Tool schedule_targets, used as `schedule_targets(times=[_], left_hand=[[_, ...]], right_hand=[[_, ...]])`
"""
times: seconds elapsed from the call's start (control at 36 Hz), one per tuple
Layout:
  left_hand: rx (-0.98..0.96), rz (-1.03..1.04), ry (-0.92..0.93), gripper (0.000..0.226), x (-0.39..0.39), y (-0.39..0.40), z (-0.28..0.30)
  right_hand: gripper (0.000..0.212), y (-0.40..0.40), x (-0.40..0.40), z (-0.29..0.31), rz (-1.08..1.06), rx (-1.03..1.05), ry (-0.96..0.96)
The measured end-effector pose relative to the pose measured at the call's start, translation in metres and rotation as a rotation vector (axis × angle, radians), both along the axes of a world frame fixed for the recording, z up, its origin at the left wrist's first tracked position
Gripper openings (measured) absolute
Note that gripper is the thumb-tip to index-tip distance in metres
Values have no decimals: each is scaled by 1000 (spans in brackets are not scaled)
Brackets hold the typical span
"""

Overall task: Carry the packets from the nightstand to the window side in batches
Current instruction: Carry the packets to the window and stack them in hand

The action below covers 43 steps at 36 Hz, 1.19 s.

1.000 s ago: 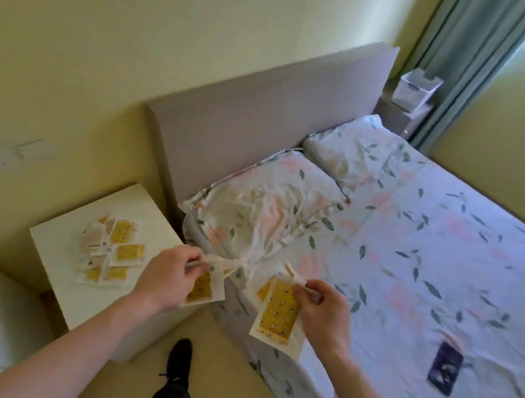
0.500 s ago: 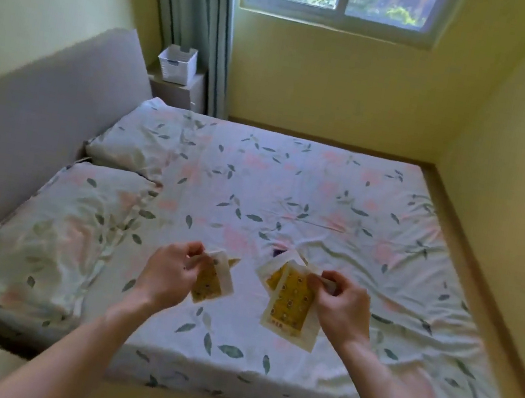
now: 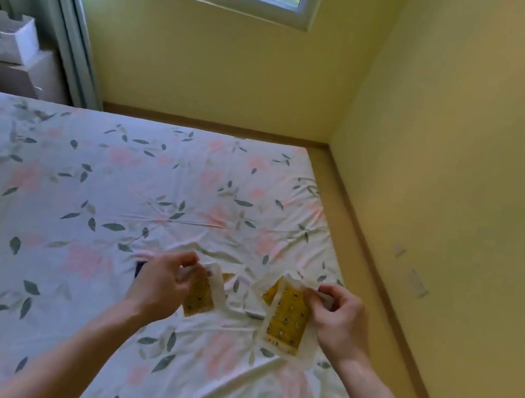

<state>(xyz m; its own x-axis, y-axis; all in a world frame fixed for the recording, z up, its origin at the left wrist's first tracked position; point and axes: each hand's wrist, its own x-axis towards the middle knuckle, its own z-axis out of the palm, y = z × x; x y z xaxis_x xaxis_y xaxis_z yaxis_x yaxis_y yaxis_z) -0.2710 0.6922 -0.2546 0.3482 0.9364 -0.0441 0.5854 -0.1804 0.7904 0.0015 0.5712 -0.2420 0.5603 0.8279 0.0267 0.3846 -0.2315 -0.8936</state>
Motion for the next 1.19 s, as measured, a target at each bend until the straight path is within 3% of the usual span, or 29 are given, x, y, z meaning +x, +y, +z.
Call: schedule_targets(times=[0.17, 0.31, 0.61, 0.89, 1.19], left_hand=[[4, -104, 20, 14, 125, 11, 6], [83, -112, 22, 28, 221, 15, 8], [92, 42, 34, 13, 444, -37, -13], [97, 166, 41, 18, 571, -62, 13], [133, 326, -20, 21, 652, 1, 34]], right_hand=[[8, -8, 114, 3, -80, 30, 33], [7, -7, 206, 9, -114, 72, 49], [6, -13, 446, 3, 82, 81, 68], [7, 11, 606, 31, 185, 98, 29], [8, 117, 694, 26, 284, 95, 77]])
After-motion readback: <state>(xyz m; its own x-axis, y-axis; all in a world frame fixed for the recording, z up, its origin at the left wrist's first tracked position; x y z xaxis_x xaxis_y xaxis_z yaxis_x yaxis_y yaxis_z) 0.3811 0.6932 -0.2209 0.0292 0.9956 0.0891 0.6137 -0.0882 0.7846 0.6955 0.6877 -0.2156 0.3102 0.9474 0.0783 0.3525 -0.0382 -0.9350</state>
